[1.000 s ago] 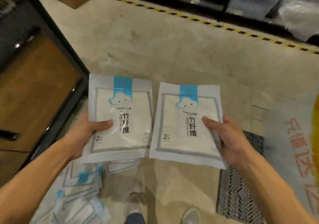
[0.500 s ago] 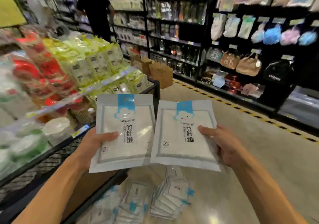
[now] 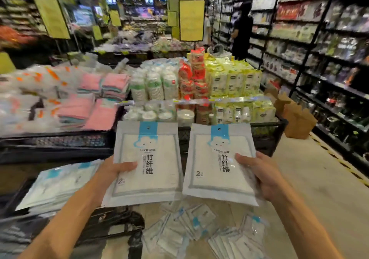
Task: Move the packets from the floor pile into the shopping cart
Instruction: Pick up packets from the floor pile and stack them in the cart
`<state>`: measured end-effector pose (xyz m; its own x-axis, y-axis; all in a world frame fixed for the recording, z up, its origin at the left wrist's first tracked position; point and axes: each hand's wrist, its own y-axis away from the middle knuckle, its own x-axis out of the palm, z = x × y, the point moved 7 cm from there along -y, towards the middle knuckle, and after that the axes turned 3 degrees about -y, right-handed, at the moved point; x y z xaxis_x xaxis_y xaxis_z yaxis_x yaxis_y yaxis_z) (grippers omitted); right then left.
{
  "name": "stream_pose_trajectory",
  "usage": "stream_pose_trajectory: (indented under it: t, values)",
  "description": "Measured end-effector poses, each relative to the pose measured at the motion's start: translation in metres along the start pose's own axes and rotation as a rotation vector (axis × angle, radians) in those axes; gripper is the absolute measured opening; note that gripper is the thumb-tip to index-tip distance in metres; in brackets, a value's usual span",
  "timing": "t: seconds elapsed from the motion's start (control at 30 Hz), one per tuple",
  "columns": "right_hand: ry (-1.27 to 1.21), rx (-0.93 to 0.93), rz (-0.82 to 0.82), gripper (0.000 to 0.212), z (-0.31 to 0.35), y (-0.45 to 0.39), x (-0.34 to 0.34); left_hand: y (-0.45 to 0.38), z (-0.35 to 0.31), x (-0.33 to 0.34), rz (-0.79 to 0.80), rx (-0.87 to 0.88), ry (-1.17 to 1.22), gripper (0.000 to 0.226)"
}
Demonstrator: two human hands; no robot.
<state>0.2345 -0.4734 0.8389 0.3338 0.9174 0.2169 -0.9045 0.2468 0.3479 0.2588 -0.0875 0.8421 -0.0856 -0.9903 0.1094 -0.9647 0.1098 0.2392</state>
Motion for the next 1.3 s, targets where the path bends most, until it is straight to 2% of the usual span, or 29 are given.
stream_pose_trajectory:
  t: [0.1, 0.23, 0.33, 0.43, 0.63, 0.73, 0.83, 0.97, 1.1, 1.2, 1.3]
  values:
    - [0.058, 0.046, 0.093, 0.028, -0.023, 0.015, 0.043, 0.042, 0.011, -0.053, -0.095, -0.023, 0.026, 0.069]
    - [0.135, 0.088, 0.203, 0.028, -0.044, 0.037, 0.106, 0.084, 0.024, -0.122, -0.195, -0.027, 0.053, 0.091]
    - [0.182, 0.086, 0.264, 0.026, -0.061, 0.057, 0.158, 0.114, 0.031, -0.167, -0.248, -0.030, 0.117, 0.091]
    - [0.198, 0.091, 0.320, 0.024, -0.080, 0.079, 0.214, 0.143, 0.034, -0.217, -0.286, -0.012, 0.142, 0.113]
    - [0.234, 0.128, 0.417, 0.030, -0.130, 0.120, 0.323, 0.200, 0.045, -0.323, -0.335, -0.022, 0.198, 0.084]
    - [0.248, 0.148, 0.450, 0.028, -0.150, 0.136, 0.368, 0.219, 0.055, -0.367, -0.353, -0.042, 0.233, 0.085]
    - [0.238, 0.192, 0.443, 0.028, -0.169, 0.142, 0.398, 0.223, 0.062, -0.402, -0.363, -0.054, 0.245, 0.068]
    - [0.238, 0.214, 0.425, 0.029, -0.189, 0.132, 0.429, 0.210, 0.069, -0.432, -0.406, -0.091, 0.282, 0.081]
    - [0.245, 0.206, 0.441, 0.030, -0.197, 0.107, 0.466, 0.191, 0.072, -0.454, -0.409, -0.132, 0.312, 0.061]
    - [0.248, 0.186, 0.465, 0.029, -0.208, 0.079, 0.503, 0.172, 0.072, -0.477, -0.428, -0.128, 0.305, 0.054]
    - [0.232, 0.207, 0.484, 0.031, -0.221, 0.047, 0.540, 0.149, 0.069, -0.504, -0.458, -0.133, 0.342, 0.061]
